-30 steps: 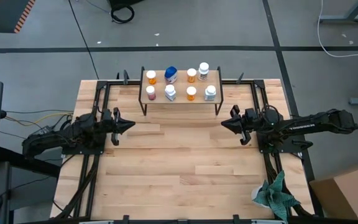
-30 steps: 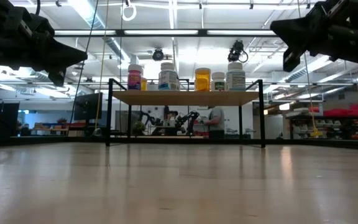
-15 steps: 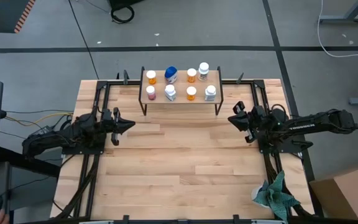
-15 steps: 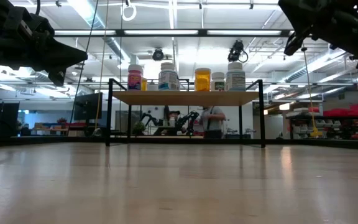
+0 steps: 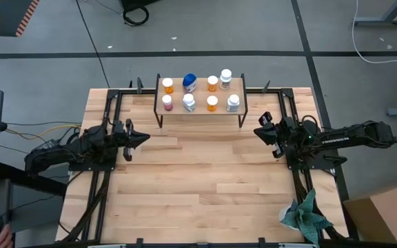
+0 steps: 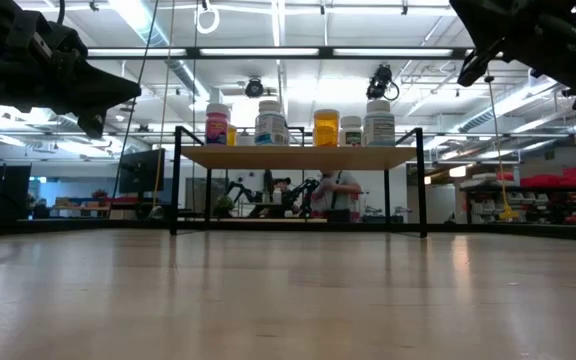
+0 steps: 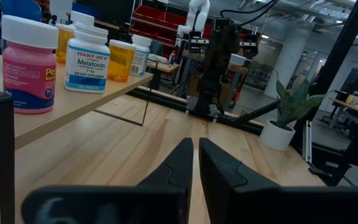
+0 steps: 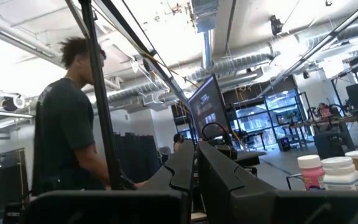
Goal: Pick and place medicine bottles onto shelf by color
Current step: Return to Home Position
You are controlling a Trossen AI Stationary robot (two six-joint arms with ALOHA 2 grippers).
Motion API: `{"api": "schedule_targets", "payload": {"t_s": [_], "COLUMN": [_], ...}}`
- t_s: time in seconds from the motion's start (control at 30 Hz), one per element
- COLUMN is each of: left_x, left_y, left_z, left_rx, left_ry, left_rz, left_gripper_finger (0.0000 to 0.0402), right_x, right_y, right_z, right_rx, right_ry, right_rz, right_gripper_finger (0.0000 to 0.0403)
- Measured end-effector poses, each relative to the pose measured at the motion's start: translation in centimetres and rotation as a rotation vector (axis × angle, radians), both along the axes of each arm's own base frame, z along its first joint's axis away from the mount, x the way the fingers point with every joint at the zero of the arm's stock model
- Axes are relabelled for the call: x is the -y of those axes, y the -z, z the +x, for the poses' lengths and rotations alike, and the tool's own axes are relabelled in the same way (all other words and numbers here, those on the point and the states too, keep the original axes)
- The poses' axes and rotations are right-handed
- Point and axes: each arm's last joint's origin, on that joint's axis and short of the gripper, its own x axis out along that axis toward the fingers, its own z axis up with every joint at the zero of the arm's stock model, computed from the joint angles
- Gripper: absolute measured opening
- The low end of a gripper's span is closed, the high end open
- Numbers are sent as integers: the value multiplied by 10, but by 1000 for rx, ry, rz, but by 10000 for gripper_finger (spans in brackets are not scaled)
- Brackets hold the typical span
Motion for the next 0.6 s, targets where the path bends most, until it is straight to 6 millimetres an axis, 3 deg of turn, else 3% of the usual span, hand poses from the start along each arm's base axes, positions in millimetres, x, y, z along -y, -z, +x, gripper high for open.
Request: {"api": "schedule_targets", "payload": {"t_s": [0.6], "left_x": [0], "left_y": [0], "left_z": [0], "left_rx": [0], "left_ry": [0], "left_rz": [0], "left_gripper_finger": [32], "right_x": [0], "right_y": [0], "right_z": [0], "right_rx": [0], "right_ry": [0], "right_rz": [0], "right_gripper_finger": [28]}}
